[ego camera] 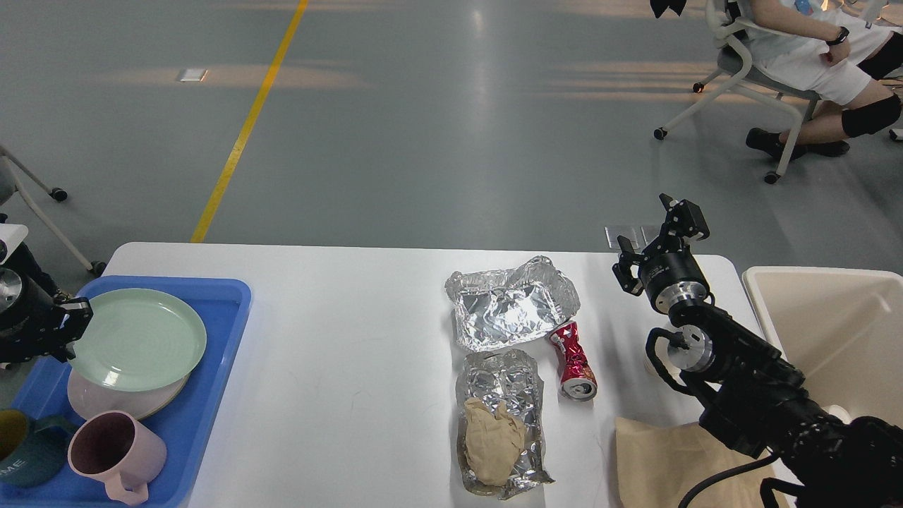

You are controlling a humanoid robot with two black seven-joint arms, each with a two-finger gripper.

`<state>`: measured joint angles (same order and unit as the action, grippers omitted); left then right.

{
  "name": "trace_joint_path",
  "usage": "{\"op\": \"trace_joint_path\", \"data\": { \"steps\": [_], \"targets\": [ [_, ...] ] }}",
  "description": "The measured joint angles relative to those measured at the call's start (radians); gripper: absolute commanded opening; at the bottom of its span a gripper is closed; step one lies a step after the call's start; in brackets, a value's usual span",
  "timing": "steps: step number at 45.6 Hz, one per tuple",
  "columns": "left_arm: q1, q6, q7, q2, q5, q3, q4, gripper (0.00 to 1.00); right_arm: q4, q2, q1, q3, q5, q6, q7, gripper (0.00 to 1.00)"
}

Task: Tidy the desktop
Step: 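Lift the green plate and set it onto the pink plate on the tray, then open the left gripper and raise it off the green plate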

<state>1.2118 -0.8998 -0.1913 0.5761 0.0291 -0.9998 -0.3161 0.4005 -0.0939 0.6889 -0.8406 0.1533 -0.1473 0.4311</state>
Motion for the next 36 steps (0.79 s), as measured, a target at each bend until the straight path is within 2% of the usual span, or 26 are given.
{"op": "trace_joint_path", "data": {
  "steps": [26,36],
  "targets": [
    [-0.053,0.002,-0.001,0.036,0.0,0.011,0.035,0.0,0.0,0.0,0.0,0.0,0.0,0.0,0.0,1.0],
    [-0.076,0.02,-0.001,0.029,0.002,0.028,0.061,0.18,0.0,0.0,0.0,0.0,0.0,0.0,0.0,1.0]
  ]
}}
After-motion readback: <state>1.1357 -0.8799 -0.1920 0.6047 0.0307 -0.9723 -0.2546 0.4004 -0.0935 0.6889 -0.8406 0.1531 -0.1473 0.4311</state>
